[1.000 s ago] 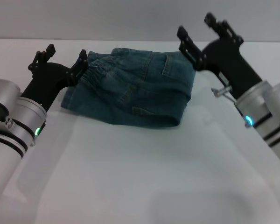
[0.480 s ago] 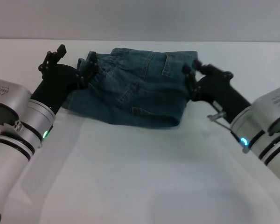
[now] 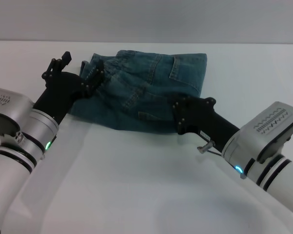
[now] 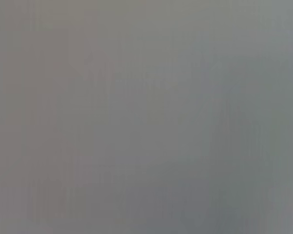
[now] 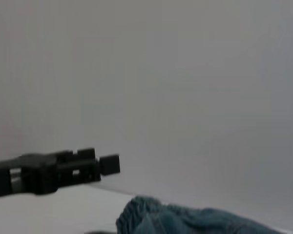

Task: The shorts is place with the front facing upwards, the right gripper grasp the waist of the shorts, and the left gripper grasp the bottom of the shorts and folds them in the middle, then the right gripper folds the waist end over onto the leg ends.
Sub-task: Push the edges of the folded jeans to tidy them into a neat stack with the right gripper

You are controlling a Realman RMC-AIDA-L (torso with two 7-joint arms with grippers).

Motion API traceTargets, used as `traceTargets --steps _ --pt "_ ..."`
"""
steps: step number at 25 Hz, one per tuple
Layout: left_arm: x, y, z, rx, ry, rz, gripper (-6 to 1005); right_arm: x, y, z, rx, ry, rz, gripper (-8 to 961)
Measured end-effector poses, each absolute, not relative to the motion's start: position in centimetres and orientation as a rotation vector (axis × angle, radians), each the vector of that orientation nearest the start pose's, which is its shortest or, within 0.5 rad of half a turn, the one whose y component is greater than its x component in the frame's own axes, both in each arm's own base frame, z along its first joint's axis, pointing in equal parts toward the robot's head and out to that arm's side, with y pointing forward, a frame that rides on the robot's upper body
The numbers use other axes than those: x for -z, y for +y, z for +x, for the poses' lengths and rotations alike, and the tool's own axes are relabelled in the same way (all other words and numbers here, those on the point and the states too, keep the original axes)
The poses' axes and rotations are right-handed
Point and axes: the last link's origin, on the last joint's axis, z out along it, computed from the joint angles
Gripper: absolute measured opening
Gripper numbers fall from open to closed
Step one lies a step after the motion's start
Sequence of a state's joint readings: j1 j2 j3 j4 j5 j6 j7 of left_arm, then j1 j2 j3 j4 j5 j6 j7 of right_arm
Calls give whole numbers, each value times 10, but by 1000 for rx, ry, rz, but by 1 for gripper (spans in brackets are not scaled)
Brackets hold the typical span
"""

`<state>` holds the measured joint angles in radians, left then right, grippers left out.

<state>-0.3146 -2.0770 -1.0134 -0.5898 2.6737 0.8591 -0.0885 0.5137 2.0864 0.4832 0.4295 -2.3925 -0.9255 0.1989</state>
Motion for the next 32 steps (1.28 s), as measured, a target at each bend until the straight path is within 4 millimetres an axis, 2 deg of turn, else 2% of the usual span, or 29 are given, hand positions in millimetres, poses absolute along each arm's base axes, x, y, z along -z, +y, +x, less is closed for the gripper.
traceTargets --steps 5,17,27,32 --pt "59 335 -263 762 -531 -1820 853 126 320 237 -741 559 -2190 3" --pt "63 330 -262 766 -525 -1840 854 116 346 255 -649 703 -2137 18" --pt "60 327 -269 754 -536 -1828 855 96 364 272 -596 735 -2046 31" --pt "59 326 -271 746 -538 -1827 856 81 380 279 -561 725 -1992 37"
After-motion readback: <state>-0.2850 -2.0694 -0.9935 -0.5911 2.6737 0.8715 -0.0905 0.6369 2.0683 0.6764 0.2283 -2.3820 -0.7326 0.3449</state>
